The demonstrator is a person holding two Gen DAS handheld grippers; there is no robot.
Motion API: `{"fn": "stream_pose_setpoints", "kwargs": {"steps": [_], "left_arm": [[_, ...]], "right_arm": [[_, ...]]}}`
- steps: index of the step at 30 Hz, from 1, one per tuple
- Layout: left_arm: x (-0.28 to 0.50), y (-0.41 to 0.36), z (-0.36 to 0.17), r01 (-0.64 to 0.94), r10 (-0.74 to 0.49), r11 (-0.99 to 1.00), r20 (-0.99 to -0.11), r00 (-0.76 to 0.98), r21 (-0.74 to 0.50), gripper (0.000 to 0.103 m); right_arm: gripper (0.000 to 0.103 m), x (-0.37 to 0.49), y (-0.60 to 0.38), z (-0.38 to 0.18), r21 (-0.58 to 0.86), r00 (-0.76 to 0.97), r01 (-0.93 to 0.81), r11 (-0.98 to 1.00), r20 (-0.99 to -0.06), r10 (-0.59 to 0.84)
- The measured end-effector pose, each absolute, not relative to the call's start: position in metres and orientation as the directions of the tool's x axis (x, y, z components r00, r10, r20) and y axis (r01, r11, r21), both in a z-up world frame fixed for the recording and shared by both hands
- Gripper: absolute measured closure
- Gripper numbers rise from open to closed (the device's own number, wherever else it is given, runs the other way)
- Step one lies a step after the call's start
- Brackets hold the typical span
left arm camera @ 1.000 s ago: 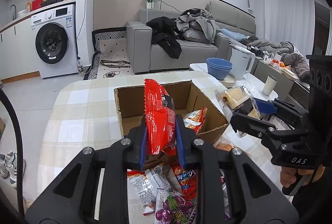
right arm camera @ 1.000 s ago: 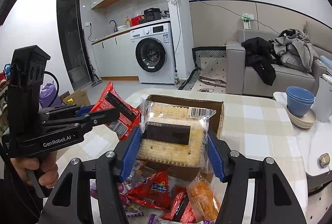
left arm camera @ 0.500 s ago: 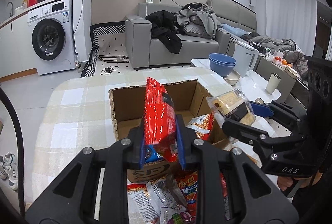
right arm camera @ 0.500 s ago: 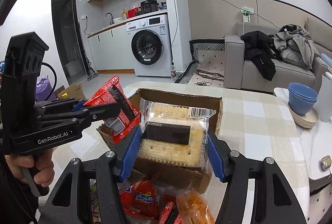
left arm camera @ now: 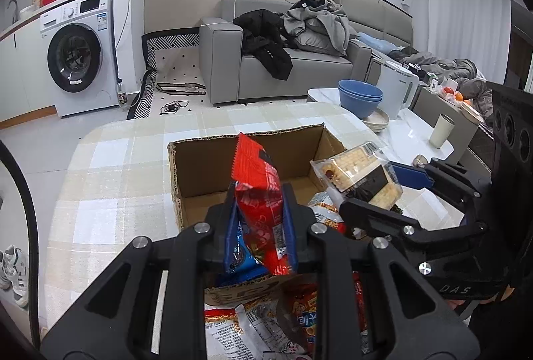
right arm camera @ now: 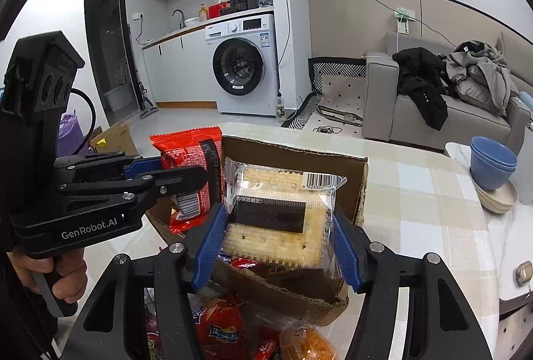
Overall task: Organize snacks
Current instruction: 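Carry the cracker pack and red chip bag over the SF box with both grippers, then open both grippers to drop the packs into the box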
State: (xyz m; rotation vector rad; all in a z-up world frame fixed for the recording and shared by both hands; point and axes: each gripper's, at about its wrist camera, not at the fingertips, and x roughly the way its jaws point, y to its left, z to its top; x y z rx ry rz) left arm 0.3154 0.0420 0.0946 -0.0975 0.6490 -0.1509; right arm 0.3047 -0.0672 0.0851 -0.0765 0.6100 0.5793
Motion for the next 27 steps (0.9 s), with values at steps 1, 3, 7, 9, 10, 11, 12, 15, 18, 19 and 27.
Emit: {"fn": "stream_pose_setpoints", "kwargs": {"steps": [1,3,7,9,10,11,12,15,18,19,27], "left_arm": [[0.318,0.041,0.093,0.110,-0.170,0.985,-0.596,0.785,-0.136,0.082],[0.320,0.044,0.088,0.111,-0.171,0.985,-0.600,0.782,-0.136,0.082],[0.323,0.041,0.081,0.112,-0.169,0.985,-0.608,0.776,-0.132,0.082],[0.326,0.041,0.077,0.111,-0.169,0.985,-0.614,0.771,-0.132,0.082],[0.329,0.040,0.074,0.112,-0.169,0.985,-0.619,0.767,-0.131,0.082],[0.329,0.041,0.072,0.112,-0.170,0.985,-0.621,0.765,-0.132,0.082],[0.331,0.041,0.069,0.111,-0.171,0.985,-0.624,0.762,-0.133,0.082],[0.336,0.040,0.063,0.109,-0.171,0.985,-0.632,0.756,-0.136,0.082],[0.337,0.038,0.061,0.106,-0.167,0.985,-0.632,0.757,-0.133,0.082],[0.338,0.037,0.060,0.105,-0.165,0.986,-0.632,0.757,-0.131,0.082],[0.321,0.035,0.066,0.099,-0.138,0.990,-0.626,0.768,-0.098,0.075]], "right_arm": [[0.042,0.305,-0.067,0.084,0.099,0.666,-0.534,0.839,-0.562,0.490],[0.042,0.308,-0.065,0.082,0.098,0.664,-0.534,0.840,-0.566,0.488],[0.041,0.313,-0.060,0.078,0.093,0.655,-0.534,0.840,-0.582,0.482],[0.041,0.316,-0.058,0.075,0.092,0.652,-0.534,0.841,-0.588,0.478],[0.041,0.318,-0.057,0.074,0.091,0.651,-0.533,0.841,-0.592,0.476],[0.041,0.319,-0.057,0.073,0.090,0.650,-0.532,0.842,-0.594,0.474],[0.041,0.321,-0.056,0.072,0.087,0.650,-0.532,0.842,-0.596,0.472],[0.040,0.323,-0.055,0.070,0.080,0.652,-0.526,0.847,-0.601,0.462],[0.038,0.324,-0.055,0.070,0.077,0.654,-0.524,0.848,-0.602,0.458],[0.037,0.325,-0.056,0.070,0.078,0.655,-0.522,0.849,-0.601,0.458],[0.025,0.316,-0.069,0.078,0.088,0.669,-0.510,0.856,-0.584,0.459]]}}
